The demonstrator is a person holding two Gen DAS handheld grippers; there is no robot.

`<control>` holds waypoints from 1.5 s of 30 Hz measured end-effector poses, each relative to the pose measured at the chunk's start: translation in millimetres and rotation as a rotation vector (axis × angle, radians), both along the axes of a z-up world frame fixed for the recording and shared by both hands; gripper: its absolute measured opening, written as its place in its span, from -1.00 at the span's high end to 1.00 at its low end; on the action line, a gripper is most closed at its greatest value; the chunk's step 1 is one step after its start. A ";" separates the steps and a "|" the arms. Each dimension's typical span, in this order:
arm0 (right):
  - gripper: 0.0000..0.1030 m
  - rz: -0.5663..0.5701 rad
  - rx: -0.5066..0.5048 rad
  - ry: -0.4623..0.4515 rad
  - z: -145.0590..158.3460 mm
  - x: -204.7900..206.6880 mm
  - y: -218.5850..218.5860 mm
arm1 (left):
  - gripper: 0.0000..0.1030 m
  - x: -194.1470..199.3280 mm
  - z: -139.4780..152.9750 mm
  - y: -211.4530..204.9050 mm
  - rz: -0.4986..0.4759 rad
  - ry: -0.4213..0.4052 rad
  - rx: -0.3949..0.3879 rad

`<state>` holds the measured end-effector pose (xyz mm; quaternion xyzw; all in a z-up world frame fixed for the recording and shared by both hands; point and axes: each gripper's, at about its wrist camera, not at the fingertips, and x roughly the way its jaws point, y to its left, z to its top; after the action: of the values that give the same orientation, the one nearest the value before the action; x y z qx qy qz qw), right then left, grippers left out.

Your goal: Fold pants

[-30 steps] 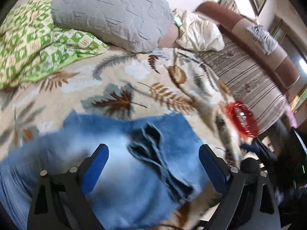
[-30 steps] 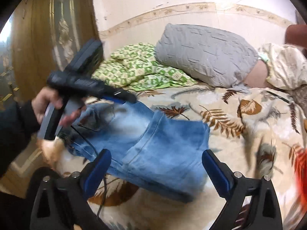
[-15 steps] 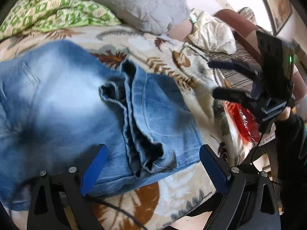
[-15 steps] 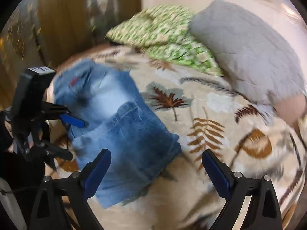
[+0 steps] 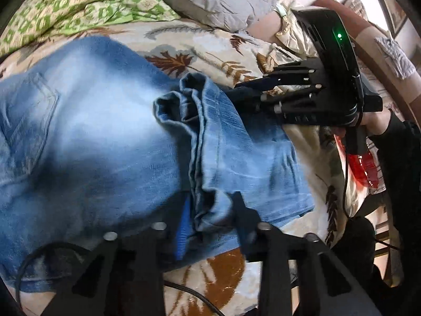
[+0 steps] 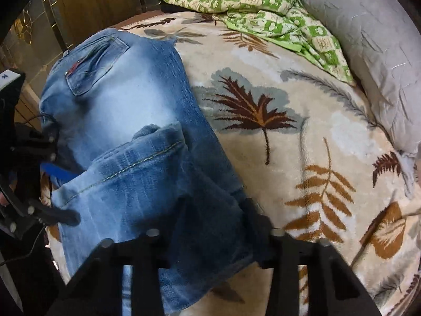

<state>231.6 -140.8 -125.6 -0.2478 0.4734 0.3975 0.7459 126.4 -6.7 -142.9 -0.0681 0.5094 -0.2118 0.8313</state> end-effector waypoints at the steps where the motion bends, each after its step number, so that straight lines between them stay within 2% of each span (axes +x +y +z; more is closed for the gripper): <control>1: 0.62 -0.011 -0.009 -0.023 2.7 0.0 -1.6 | 0.57 -0.7 4.3 -0.3 -0.011 -0.017 -0.004; 3: 0.67 -0.033 0.002 -0.048 11.3 -1.7 -9.1 | 0.59 -8.1 20.0 -0.8 -0.054 -0.074 -0.061; 5: 0.68 -0.040 0.002 -0.072 15.6 -7.8 -14.5 | 0.59 -14.1 26.1 -0.7 -0.062 -0.095 -0.051; 8: 0.68 -0.060 0.001 -0.080 14.3 -13.6 -20.6 | 0.59 -9.2 -3.5 1.0 -0.039 0.002 0.002; 9: 0.68 -0.067 -0.007 -0.081 11.4 -14.2 -21.1 | 0.59 -7.0 -11.6 3.6 -0.023 0.012 -0.018; 11: 0.68 -0.081 -0.032 -0.080 0.9 -10.1 -16.4 | 0.59 -5.0 -12.0 9.9 0.006 0.019 -0.064; 13: 0.68 -0.091 -0.043 -0.085 -9.8 -9.3 -12.0 | 0.58 -6.3 -11.5 9.0 0.009 0.013 -0.052; 17: 0.61 -0.149 -0.003 -0.062 -11.5 -4.0 -18.3 | 0.54 -7.2 -9.6 9.9 0.012 0.009 -0.045; 18: 0.51 -0.156 -0.001 -0.067 -11.3 -4.4 -19.3 | 0.54 -6.5 -9.8 11.4 0.020 0.009 -0.053; 20: 0.16 -0.179 -0.007 -0.107 -9.8 -7.0 -20.5 | 0.51 -9.2 -9.8 9.5 0.026 -0.002 -0.056; 21: -0.26 -0.194 -0.015 -0.131 -8.5 -7.9 -21.9 | 0.47 -10.3 -8.2 8.3 0.019 -0.012 -0.057; 22: -0.57 -0.215 -0.024 -0.153 -6.8 -8.4 -24.0 | 0.28 -9.9 -6.8 5.8 0.014 -0.016 -0.053; 23: -0.59 -0.247 -0.025 -0.165 -2.3 -8.2 -29.7 | -0.09 -12.5 -2.9 2.9 0.002 -0.022 -0.047; 24: -0.59 -0.255 -0.003 -0.151 1.8 -7.6 -34.1 | -0.32 -15.5 2.5 -0.4 -0.006 -0.032 -0.039; 25: -0.60 -0.262 0.026 -0.131 6.1 -6.1 -39.3 | -0.71 -17.6 7.1 -3.1 -0.008 -0.046 -0.033; 26: -0.61 -0.279 0.049 -0.117 11.8 -5.7 -45.3 | -0.94 -23.1 15.9 -5.0 0.000 -0.079 -0.013; 28: -0.68 -0.322 0.072 -0.121 23.9 -7.7 -57.2 | -0.98 -29.9 30.1 -6.5 0.030 -0.142 0.031; 31: -0.80 -0.372 0.108 -0.148 44.2 -13.5 -70.7 | -0.98 -40.1 52.1 6.5 0.065 -0.183 0.038; 33: -0.85 -0.399 0.148 -0.149 60.6 -17.3 -77.6 | -0.99 -49.8 67.8 23.8 0.121 -0.222 0.052; 35: -0.92 -0.431 0.196 -0.148 76.9 -22.1 -80.7 | -1.00 -64.9 84.0 49.9 0.217 -0.287 0.062; 38: -1.00 -0.450 0.270 -0.119 96.1 -30.2 -78.7 | -1.00 -79.6 92.0 89.8 0.388 -0.303 0.026; 41: -1.00 -0.424 0.313 -0.105 113.1 -38.2 -59.0 | -1.00 -92.4 81.9 134.1 0.586 -0.285 -0.030; 43: -1.00 -0.380 0.321 -0.111 123.8 -42.7 -36.5 | -1.00 -98.0 68.9 153.3 0.678 -0.267 -0.044; 45: -1.00 -0.323 0.303 -0.122 133.5 -45.8 -3.6 | -1.00 -102.7 55.4 167.5 0.722 -0.258 -0.073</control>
<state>185.8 -144.5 7.9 -0.0774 0.3956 0.3237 0.8560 23.7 160.8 -87.5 -0.2453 0.3362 0.0697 0.9066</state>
